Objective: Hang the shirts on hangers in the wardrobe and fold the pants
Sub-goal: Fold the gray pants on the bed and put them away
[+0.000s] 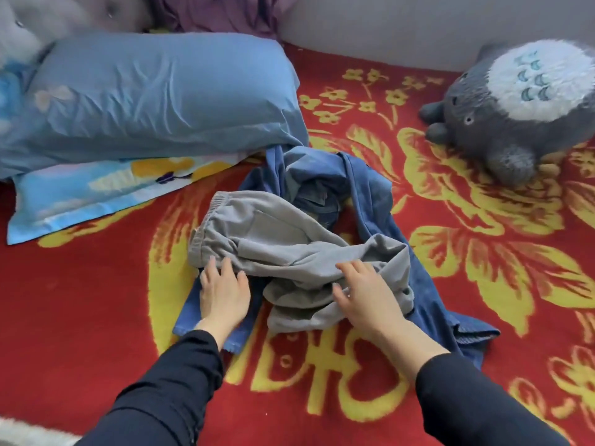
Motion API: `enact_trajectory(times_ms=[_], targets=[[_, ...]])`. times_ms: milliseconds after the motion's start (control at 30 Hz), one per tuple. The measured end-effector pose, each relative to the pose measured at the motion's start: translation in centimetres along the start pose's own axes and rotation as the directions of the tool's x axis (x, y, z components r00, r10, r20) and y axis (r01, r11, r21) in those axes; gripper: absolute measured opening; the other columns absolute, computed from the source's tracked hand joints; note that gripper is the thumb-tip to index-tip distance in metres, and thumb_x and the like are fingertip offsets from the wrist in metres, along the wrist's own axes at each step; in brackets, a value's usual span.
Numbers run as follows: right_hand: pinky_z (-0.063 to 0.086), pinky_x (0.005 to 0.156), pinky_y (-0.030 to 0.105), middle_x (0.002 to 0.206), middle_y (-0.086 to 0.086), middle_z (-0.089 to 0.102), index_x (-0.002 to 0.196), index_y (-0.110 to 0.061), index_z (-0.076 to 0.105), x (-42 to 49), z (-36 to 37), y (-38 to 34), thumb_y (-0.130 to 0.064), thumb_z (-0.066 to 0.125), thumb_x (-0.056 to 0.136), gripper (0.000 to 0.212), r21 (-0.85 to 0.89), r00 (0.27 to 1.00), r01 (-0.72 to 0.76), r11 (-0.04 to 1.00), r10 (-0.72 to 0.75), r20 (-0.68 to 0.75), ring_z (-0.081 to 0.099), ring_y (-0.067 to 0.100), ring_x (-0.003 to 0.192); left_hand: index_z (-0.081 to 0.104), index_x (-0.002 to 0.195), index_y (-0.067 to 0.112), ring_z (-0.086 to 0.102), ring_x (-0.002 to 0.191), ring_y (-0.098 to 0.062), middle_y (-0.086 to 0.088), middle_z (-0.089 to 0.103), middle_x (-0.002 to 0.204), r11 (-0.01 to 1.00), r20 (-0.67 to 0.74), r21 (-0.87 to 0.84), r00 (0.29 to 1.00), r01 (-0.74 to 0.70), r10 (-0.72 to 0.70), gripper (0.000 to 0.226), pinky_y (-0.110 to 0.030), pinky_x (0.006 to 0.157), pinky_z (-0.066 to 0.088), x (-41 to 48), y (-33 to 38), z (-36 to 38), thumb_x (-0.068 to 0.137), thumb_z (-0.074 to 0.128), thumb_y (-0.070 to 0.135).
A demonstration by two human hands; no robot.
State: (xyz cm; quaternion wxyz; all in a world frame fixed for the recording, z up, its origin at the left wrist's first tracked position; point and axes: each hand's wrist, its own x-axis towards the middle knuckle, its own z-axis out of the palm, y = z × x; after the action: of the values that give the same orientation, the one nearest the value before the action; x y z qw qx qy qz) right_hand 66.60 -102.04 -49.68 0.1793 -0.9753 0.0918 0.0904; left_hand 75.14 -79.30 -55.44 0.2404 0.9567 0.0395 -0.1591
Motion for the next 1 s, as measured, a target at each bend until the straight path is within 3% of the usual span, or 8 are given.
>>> enact_trajectory(times_ms=[133,267,400,500,600,733,900,1000], targets=[[0.036,0.103,0.034,0.134,0.004,0.051,0.131,-0.013,0.050,6.7,3.1,-1.0,-0.031,0.051,0.093,0.042,-0.028,0.995,0.101,0.994,-0.102,-0.004,0.043,0.023,0.125,0.019,0.151,0.011,0.006,0.145,-0.034,-0.017,0.010,0.158,0.987,-0.094,-0.101,0.987,0.124,-0.133,0.061,-0.046,0.114,0.014,7.7,-3.8,0.3,0.100,0.040,0.038],[0.026,0.113,0.035,0.155,0.003,0.030,0.147,-0.017,0.034,11.3,6.0,-1.8,-0.044,0.051,0.093,0.062,-0.039,0.988,0.117,0.992,-0.113,0.101,0.025,0.020,0.142,0.018,0.152,0.020,0.023,0.142,-0.033,-0.012,0.032,0.153,0.932,0.063,-0.273,0.972,0.237,-0.228,0.084,-0.050,0.115,0.022,13.1,-7.2,0.9,0.085,0.058,0.049],[0.036,0.104,0.040,0.141,0.001,0.047,0.136,-0.022,0.046,12.5,8.3,-1.9,-0.051,0.051,0.090,0.055,-0.083,0.934,0.113,0.990,-0.077,0.348,0.041,0.022,0.128,0.056,0.110,0.025,0.057,0.105,-0.030,0.001,0.066,0.100,0.909,0.091,-0.332,0.968,0.251,-0.234,0.055,-0.050,0.097,0.042,13.3,-7.7,1.1,0.057,0.064,0.036],[0.042,0.091,0.030,0.130,-0.002,0.050,0.145,-0.025,0.034,12.2,8.4,-2.3,-0.043,0.059,0.086,0.067,0.112,0.922,-0.012,0.994,-0.033,0.386,0.050,0.016,0.111,0.058,0.095,0.031,0.057,0.088,-0.019,0.012,0.063,0.082,0.950,-0.026,-0.311,0.998,0.039,-0.049,0.035,-0.037,0.087,0.038,11.1,-6.9,1.3,0.065,0.070,0.018],[0.036,0.100,0.025,0.147,0.000,0.033,0.153,-0.025,0.009,13.2,6.7,-4.2,-0.026,0.067,0.082,0.092,0.358,0.999,-0.011,0.934,-0.005,0.044,0.041,0.015,0.126,0.056,0.119,0.032,0.049,0.095,-0.017,0.006,0.056,0.096,0.929,-0.118,-0.100,0.932,-0.355,0.343,0.057,-0.029,0.082,0.020,8.0,-6.3,0.9,0.068,0.073,0.012],[0.020,0.112,0.043,0.160,-0.005,-0.004,0.147,-0.047,-0.010,14.5,3.0,-7.4,-0.012,0.071,0.069,0.118,-0.020,0.949,0.315,0.949,-0.315,-0.028,0.000,0.020,0.147,0.055,0.129,0.038,0.049,0.088,-0.016,0.007,0.044,0.086,0.766,-0.013,0.101,0.769,-0.635,0.639,0.070,-0.033,0.090,0.026,4.4,-5.6,-0.6,0.067,0.064,0.005],[0.002,0.116,0.052,0.162,-0.004,-0.006,0.126,-0.042,0.053,13.3,1.6,-9.1,-0.036,0.058,0.092,0.035,-0.300,0.826,0.551,0.779,-0.456,0.332,-0.020,0.022,0.146,0.060,0.124,0.026,0.051,0.081,-0.022,0.002,0.046,0.084,0.716,0.009,0.122,0.723,-0.687,0.691,0.061,-0.035,0.084,0.037,2.0,-4.2,-3.8,0.066,0.068,0.006],[0.003,0.115,0.053,0.161,-0.004,0.003,0.117,-0.035,0.057,11.5,1.3,-9.5,-0.035,0.050,0.097,0.021,-0.350,0.809,0.570,0.744,-0.431,0.400,-0.016,0.022,0.147,0.060,0.123,0.022,0.050,0.083,-0.022,0.003,0.045,0.086,0.695,0.061,0.096,0.701,-0.713,0.711,0.058,-0.033,0.085,0.038,0.4,-3.8,-5.0,0.067,0.067,0.006]])
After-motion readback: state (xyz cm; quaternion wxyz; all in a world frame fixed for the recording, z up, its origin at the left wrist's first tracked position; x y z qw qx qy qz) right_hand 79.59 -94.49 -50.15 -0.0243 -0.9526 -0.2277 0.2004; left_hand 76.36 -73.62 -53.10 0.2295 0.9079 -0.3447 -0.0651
